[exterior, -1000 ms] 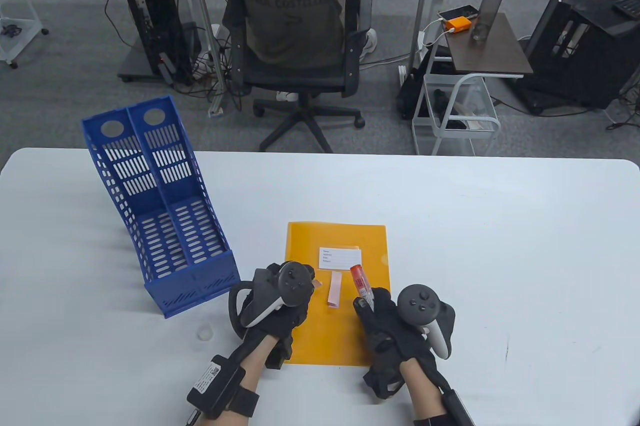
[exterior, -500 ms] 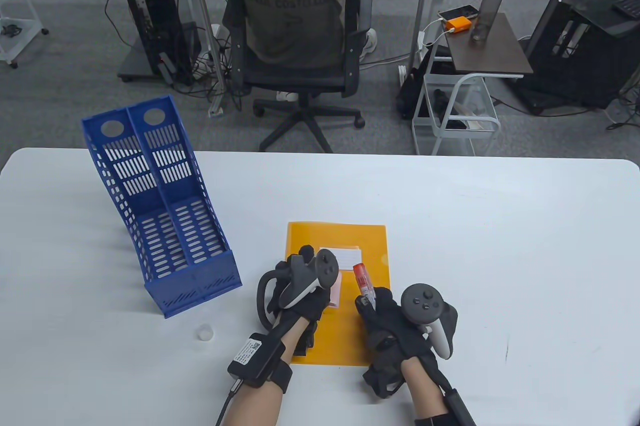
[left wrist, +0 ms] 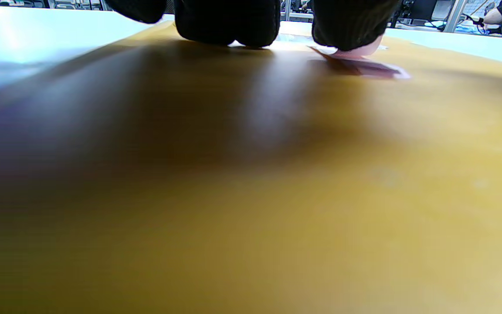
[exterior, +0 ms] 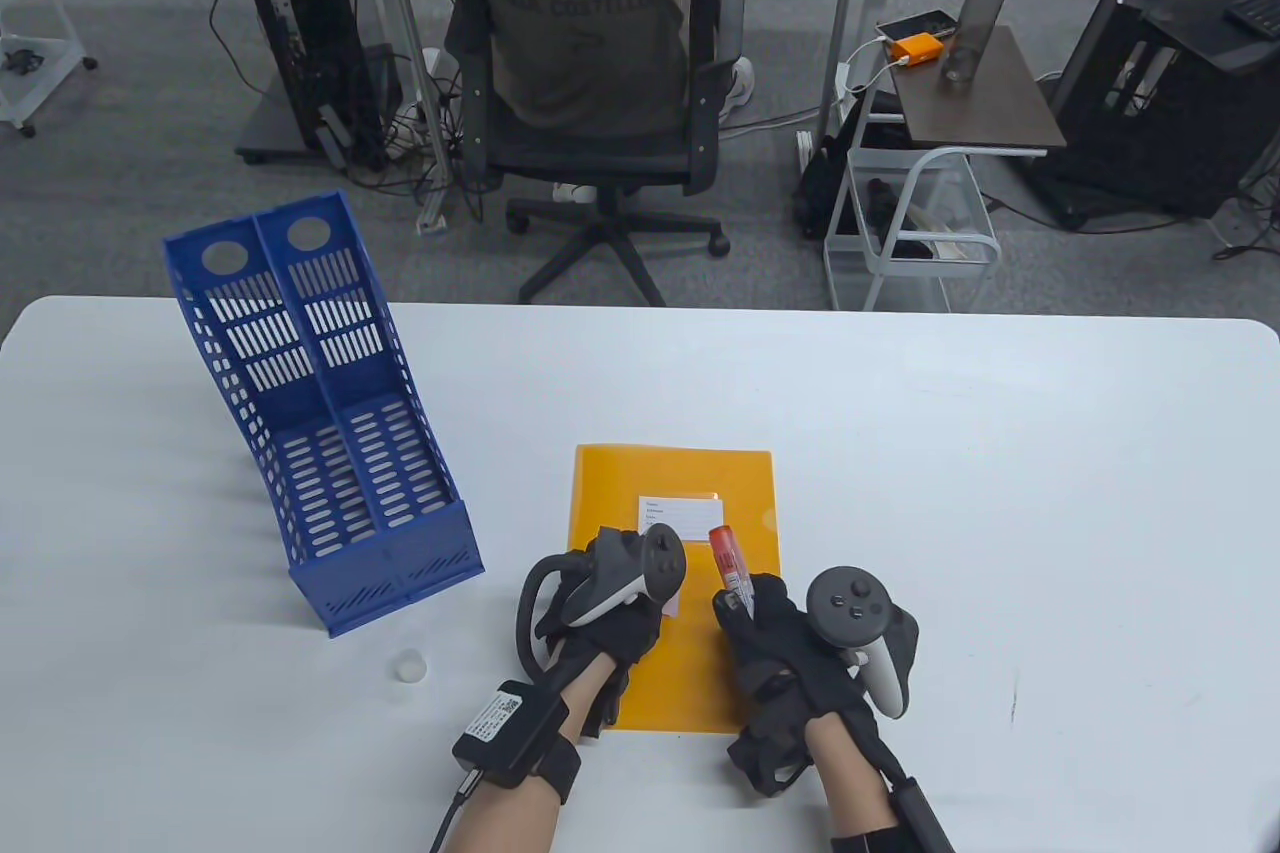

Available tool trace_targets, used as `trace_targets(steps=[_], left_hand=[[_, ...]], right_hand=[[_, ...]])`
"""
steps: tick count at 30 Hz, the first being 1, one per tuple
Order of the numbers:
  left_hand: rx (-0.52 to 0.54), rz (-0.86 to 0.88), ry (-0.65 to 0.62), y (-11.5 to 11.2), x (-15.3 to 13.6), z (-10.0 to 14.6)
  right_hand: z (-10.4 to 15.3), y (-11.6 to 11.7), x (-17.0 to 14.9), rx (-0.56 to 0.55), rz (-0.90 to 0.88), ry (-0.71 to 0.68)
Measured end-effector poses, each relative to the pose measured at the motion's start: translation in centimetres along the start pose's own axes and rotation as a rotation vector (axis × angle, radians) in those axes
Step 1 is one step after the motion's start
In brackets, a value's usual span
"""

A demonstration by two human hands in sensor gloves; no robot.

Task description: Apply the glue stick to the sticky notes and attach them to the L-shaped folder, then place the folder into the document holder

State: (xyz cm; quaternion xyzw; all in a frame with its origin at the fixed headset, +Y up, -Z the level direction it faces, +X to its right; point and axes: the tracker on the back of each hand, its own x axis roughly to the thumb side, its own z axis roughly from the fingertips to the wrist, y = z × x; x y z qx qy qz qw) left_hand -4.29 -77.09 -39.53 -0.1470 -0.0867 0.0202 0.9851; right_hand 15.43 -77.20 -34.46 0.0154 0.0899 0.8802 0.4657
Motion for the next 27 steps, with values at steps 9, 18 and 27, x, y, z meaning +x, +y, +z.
trace_targets(steps=[9,18,27], left_hand=[[-0.013,-0.023,0.012,-0.1,0.2,0.1],[-0.064,-0.022,0.002,0.2,0.1,0.4],[-0.051,0.093,0.001,0.9,-0.5,0.8]], right_hand=[[0.0,0.0,0.0,0.003,0.001,0.0],[0.0,0.0,0.0,0.007,-0.003,0.001],[0.0,0.0,0.0,0.007,0.002,-0.001]])
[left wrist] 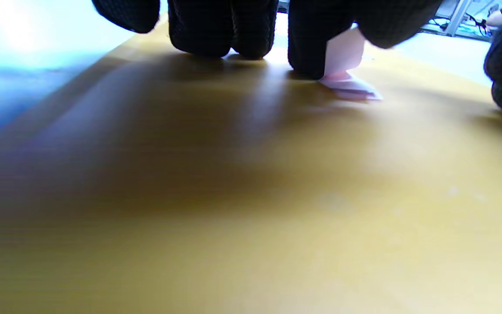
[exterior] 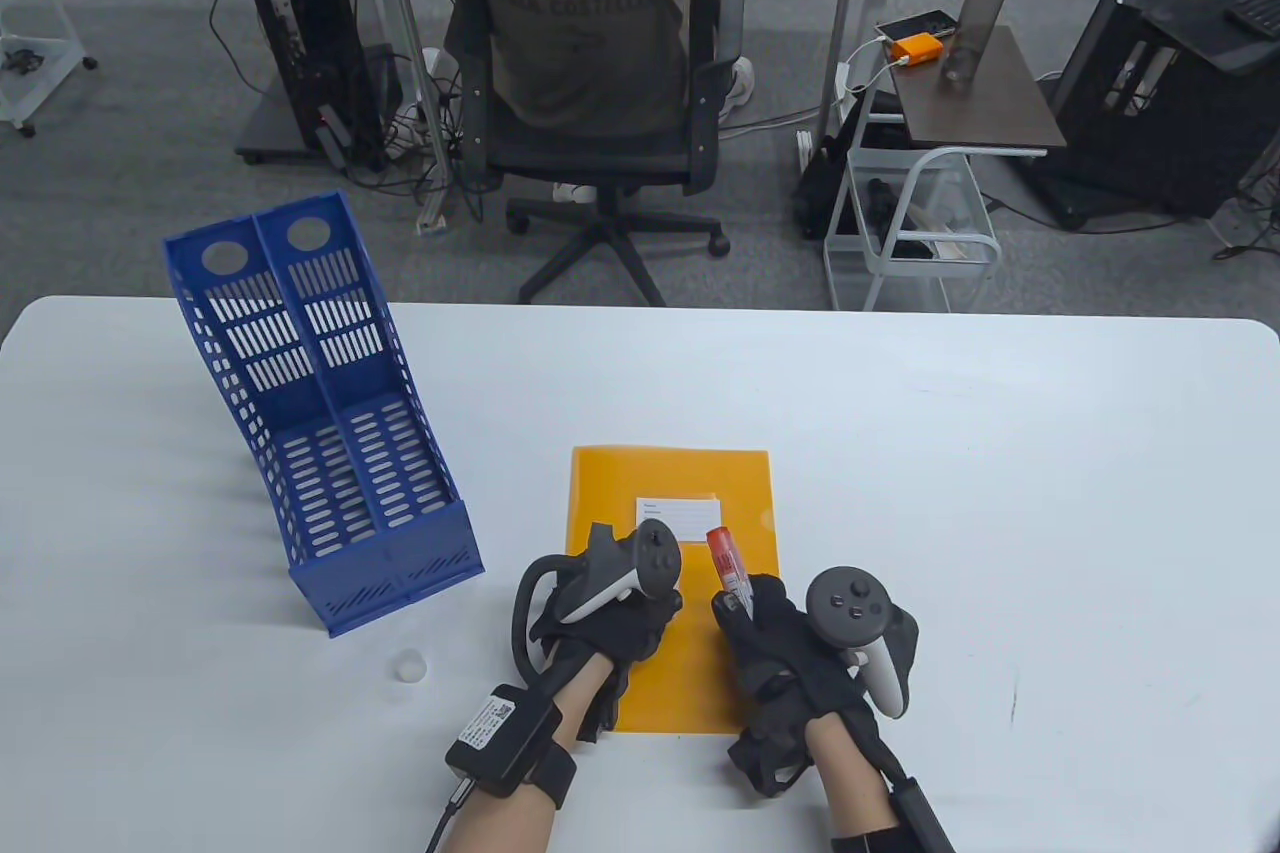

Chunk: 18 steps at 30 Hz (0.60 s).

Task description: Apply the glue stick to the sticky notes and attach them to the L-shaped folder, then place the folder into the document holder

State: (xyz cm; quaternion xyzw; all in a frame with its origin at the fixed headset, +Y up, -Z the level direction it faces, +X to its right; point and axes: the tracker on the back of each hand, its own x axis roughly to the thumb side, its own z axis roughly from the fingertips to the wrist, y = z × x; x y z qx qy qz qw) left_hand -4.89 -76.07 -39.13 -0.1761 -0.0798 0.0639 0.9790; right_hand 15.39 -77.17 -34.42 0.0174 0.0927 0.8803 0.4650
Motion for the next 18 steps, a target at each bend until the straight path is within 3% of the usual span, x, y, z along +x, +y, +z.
trace_targets(steps=[6,18], left_hand=[[0.034,-0.029,0.007,0.05,0.35,-0.09],[0.005,0.013,0.002,0.16,0.41,-0.01]], right_hand=[[0.0,-0.01,0.01,0.0,-0.002,0.002],[0.0,-0.01,0.03,0.0,0.002,0.002]])
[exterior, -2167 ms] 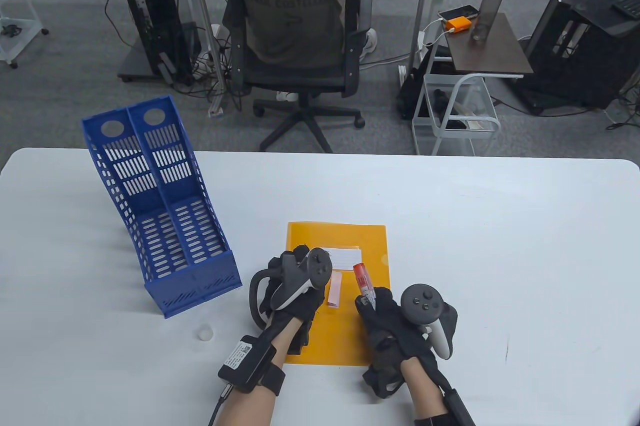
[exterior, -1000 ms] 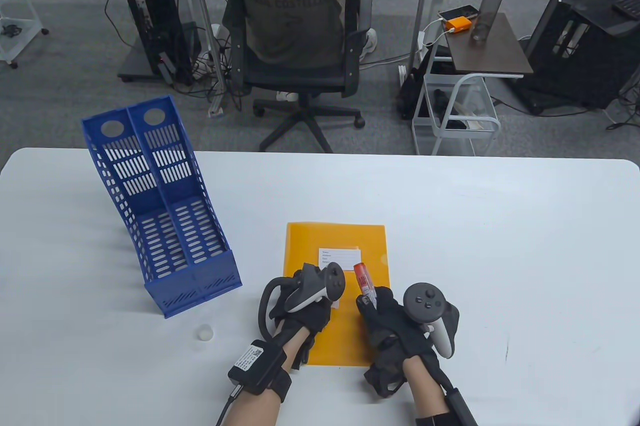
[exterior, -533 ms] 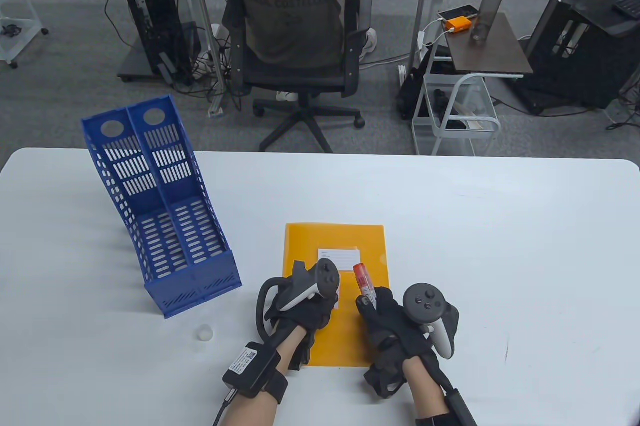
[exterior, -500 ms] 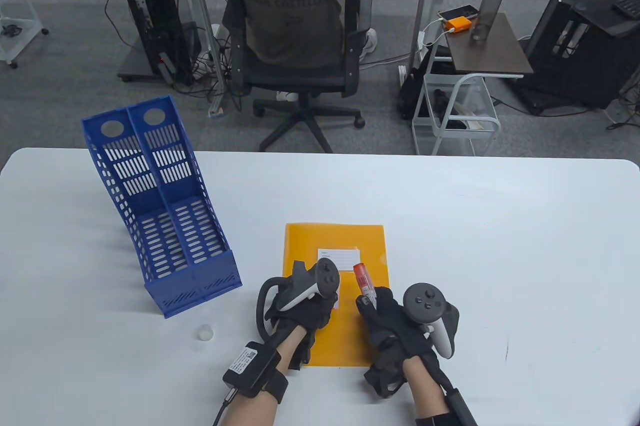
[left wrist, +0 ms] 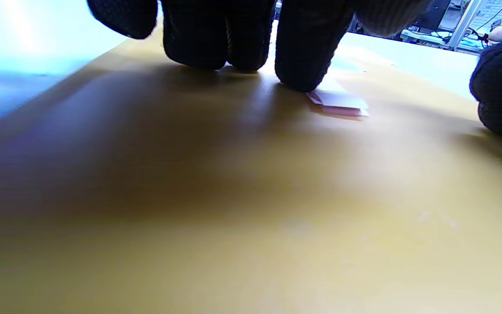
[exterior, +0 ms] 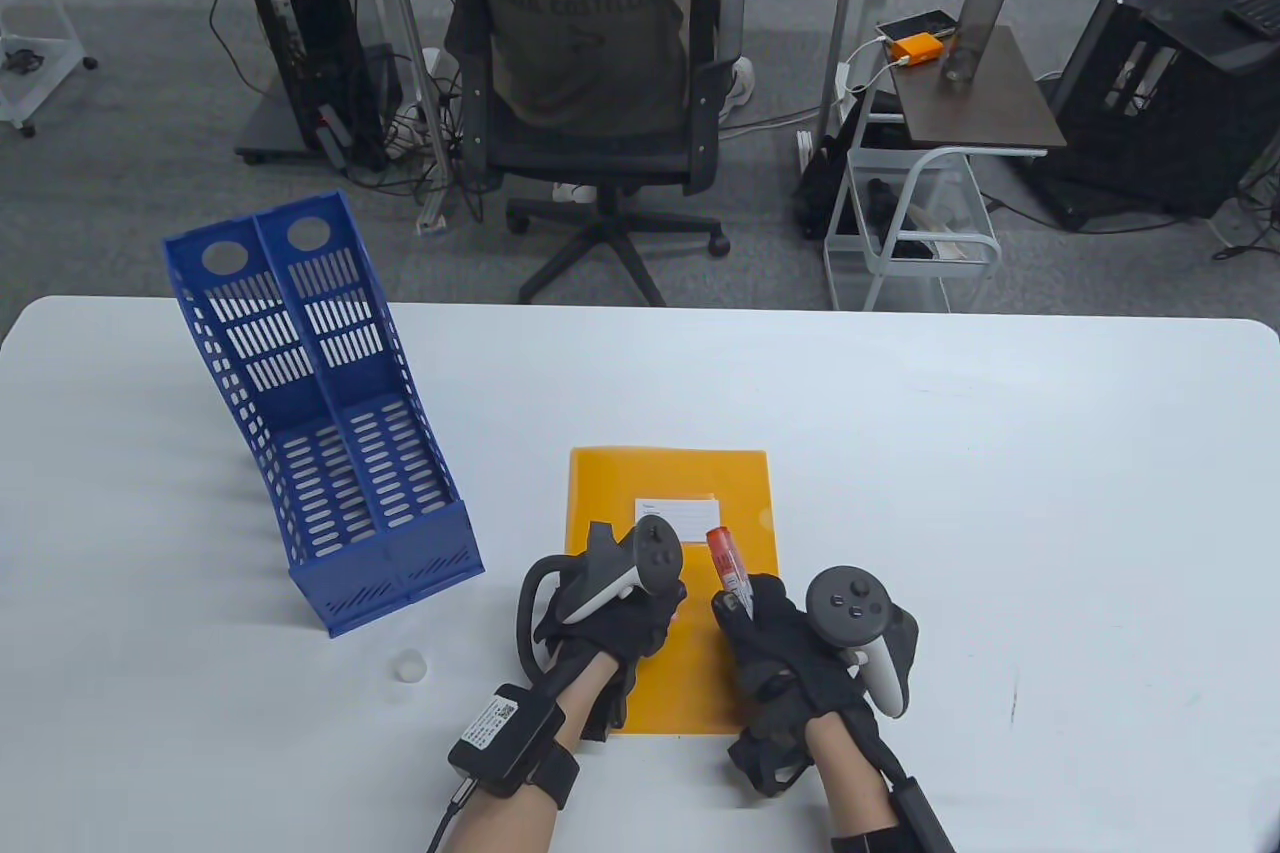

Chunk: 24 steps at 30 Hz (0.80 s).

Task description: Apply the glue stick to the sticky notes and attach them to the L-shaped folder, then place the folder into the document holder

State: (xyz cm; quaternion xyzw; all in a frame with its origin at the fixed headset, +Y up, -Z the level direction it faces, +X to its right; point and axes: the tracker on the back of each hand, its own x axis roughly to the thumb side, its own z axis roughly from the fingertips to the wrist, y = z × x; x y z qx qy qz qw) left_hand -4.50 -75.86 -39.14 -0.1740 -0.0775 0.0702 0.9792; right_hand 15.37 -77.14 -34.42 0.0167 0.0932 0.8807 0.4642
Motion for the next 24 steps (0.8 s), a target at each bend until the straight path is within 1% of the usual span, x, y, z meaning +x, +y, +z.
trace_targets(steps=[3,7,12,19,22,24], left_hand=[[-0.024,-0.039,0.011,0.2,0.2,-0.1],[0.032,-0.081,0.026,0.2,0.8,-0.1],[0.08,-0.188,0.025,0.2,1.9,-0.2],[0.128,-0.205,0.041,-0.1,2.1,-0.4],[0.102,-0.197,0.051,-0.1,1.8,-0.5],[0.085,-0.159,0.058,-0.2,1.7,-0.6]], right_hand=[[0.0,0.0,0.0,0.0,0.0,0.0],[0.0,0.0,0.0,0.0,0.002,-0.001],[0.0,0.0,0.0,0.0,0.002,-0.001],[0.0,0.0,0.0,0.0,-0.001,-0.001],[0.0,0.0,0.0,0.0,-0.002,-0.001],[0.0,0.0,0.0,0.0,-0.002,-0.001]])
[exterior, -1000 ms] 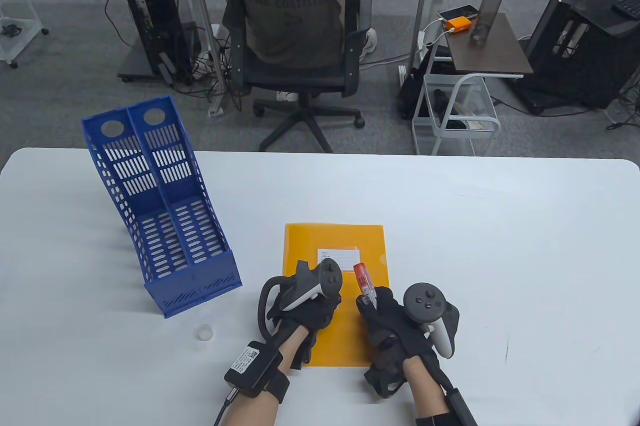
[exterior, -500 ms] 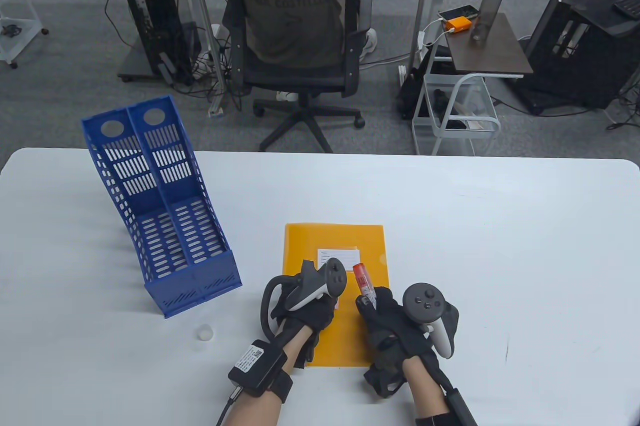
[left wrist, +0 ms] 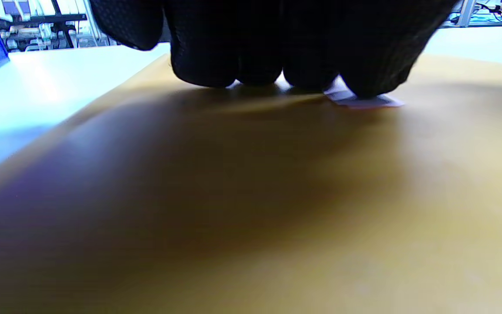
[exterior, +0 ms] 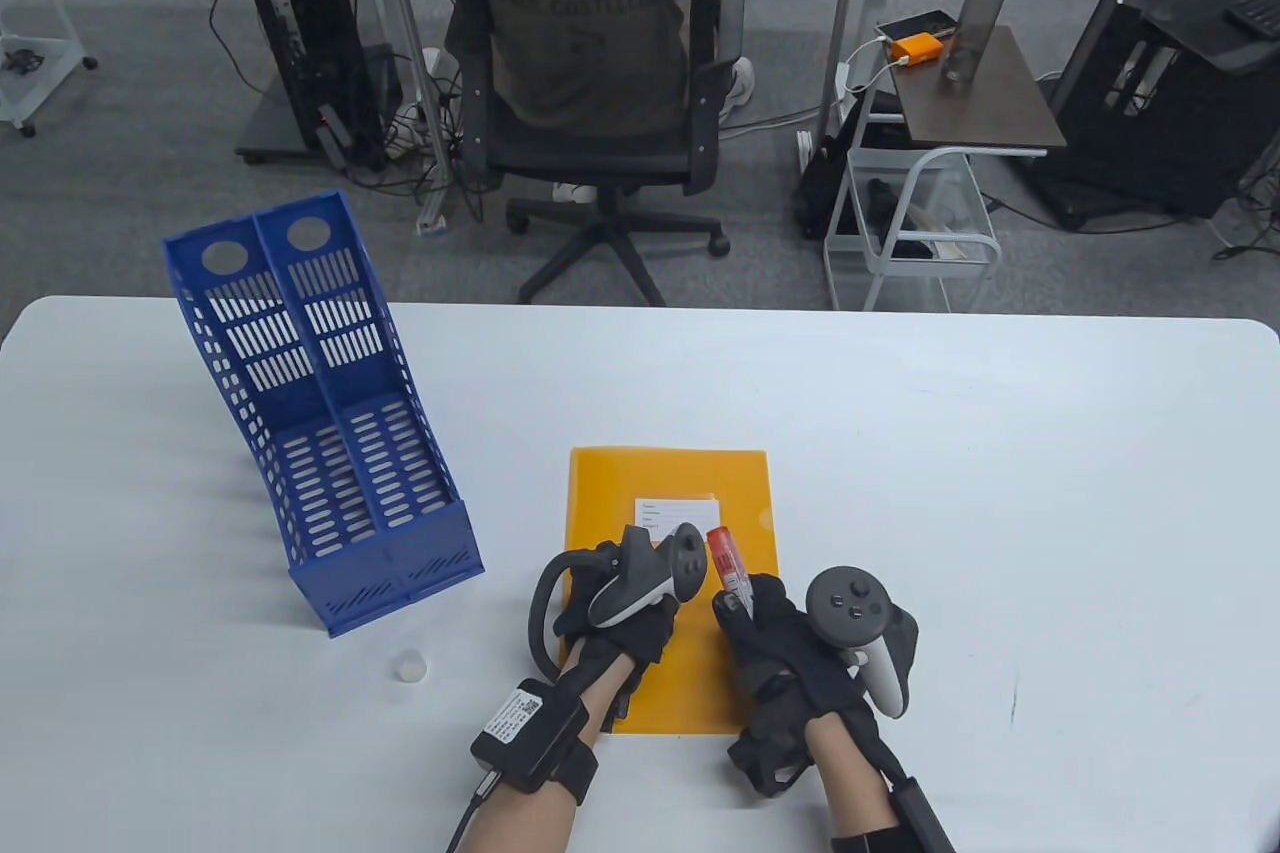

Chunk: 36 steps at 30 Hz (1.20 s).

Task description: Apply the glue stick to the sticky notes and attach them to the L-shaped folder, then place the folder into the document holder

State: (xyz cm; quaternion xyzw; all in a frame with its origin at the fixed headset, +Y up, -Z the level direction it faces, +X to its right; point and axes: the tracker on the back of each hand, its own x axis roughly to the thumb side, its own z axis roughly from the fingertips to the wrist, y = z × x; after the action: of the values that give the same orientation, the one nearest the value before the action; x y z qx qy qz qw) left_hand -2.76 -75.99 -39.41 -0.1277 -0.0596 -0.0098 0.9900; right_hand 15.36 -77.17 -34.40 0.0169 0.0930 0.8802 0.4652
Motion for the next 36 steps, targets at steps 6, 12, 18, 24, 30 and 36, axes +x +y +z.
trace_targets(steps=[6,12,18,24,30,36], left_hand=[[-0.053,-0.017,-0.004,0.1,0.1,-0.3],[-0.134,-0.027,-0.001,0.1,0.1,-0.8],[-0.163,-0.021,-0.005,0.1,0.1,-0.9],[-0.224,0.001,-0.016,0.1,-0.1,-1.2],[-0.3,-0.029,-0.017,0.0,0.2,-1.7],[-0.293,-0.028,-0.011,0.1,0.3,-1.7]], right_hand=[[0.0,0.0,0.0,0.0,0.0,0.0],[0.0,0.0,0.0,-0.005,0.001,-0.001],[0.0,0.0,0.0,-0.005,-0.001,-0.001],[0.1,0.0,0.0,-0.005,-0.002,0.0],[0.1,0.0,-0.1,-0.006,-0.001,0.001],[0.0,0.0,0.0,-0.008,0.0,0.002]])
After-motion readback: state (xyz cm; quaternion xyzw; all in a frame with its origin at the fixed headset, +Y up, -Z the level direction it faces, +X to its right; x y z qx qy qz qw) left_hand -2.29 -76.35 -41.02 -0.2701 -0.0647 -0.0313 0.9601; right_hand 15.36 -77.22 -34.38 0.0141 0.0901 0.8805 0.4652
